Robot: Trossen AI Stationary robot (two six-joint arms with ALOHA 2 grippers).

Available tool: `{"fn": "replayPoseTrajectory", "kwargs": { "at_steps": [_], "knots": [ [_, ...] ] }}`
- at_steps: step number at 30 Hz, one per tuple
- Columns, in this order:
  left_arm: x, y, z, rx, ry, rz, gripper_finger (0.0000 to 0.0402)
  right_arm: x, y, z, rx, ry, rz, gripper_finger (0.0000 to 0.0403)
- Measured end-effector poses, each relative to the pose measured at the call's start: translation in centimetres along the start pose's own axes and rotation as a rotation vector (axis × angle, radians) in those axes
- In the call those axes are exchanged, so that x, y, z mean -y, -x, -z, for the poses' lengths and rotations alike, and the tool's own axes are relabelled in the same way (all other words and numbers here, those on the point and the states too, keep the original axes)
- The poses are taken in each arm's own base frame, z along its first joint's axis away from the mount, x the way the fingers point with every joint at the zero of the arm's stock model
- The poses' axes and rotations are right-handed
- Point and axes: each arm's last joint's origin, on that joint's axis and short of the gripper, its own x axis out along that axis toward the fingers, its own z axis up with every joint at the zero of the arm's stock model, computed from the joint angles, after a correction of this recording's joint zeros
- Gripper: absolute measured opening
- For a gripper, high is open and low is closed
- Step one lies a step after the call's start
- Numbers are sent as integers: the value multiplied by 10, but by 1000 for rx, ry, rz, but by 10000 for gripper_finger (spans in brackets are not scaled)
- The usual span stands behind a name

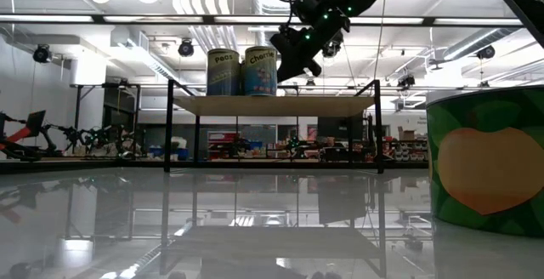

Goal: Pick and place cans onto a shelf
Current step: Adjust the canned cherries on the shelf

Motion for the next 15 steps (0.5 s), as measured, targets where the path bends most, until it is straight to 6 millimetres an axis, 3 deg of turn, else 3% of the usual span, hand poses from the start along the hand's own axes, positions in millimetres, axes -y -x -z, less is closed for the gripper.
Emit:
{"fn": "replayPoseTrajectory", "kwargs": {
  "at_steps": [6, 15],
  "knots": [
    [0, 0, 0, 0, 0, 0, 37, 0, 4, 0, -13, -18, 0, 9],
    [0, 0, 0, -2, -2, 2, 37, -24, 47, -21, 62, 7, -50, 9]
  ]
}}
